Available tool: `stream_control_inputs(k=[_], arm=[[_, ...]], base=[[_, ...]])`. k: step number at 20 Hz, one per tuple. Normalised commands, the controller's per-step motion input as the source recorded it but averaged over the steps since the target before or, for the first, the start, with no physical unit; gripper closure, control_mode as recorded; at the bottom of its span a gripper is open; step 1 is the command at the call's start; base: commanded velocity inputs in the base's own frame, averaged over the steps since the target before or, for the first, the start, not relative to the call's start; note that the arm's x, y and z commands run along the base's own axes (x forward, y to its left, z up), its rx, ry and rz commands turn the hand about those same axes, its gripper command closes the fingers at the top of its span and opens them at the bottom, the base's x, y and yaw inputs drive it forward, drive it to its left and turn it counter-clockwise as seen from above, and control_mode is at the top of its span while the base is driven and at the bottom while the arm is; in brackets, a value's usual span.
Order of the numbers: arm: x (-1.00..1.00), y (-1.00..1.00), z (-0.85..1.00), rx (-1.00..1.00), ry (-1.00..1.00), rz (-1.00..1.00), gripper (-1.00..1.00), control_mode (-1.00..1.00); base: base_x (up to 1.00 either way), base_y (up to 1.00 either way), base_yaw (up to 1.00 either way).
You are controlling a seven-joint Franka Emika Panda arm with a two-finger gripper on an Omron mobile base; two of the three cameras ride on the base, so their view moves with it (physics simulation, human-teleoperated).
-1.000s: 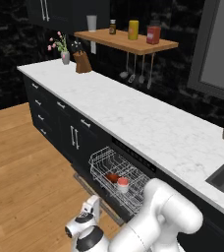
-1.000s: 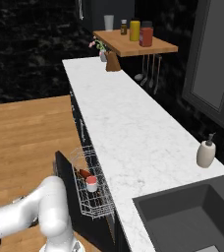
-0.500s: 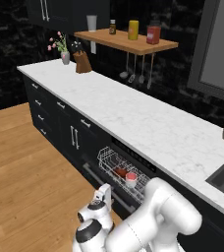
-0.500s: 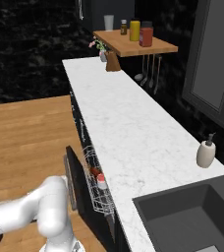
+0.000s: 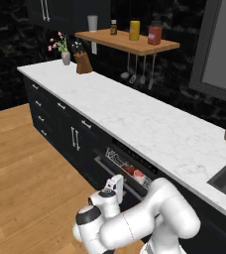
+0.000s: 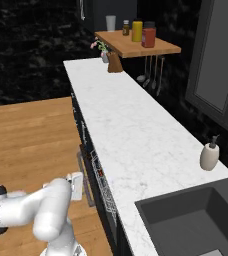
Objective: Pick up the cup and bowl from the counter, place them in the dishwasher, and close the dishwasher door.
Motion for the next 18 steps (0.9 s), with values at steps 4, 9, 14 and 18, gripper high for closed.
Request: stream_control_inputs(k=[4, 9, 14, 18], arm=[[0.51, -1.00, -1.00, -0.01, -0.08, -0.23, -1.00, -1.00], [0.69, -1.00, -1.00, -0.05, -0.07, -0.25, -1.00, -1.00], [0.63, -1.00, -1.00, -0.04, -0.07, -0.24, -1.00, -1.00], [0.50, -1.00, -1.00, -0.03, -0.09, -0.21, -1.00, -1.00]], base=[[0.00, 0.00, 0.00], [0.00, 0.00, 0.00], [0.00, 0.00, 0.00], [0.00, 0.00, 0.00]])
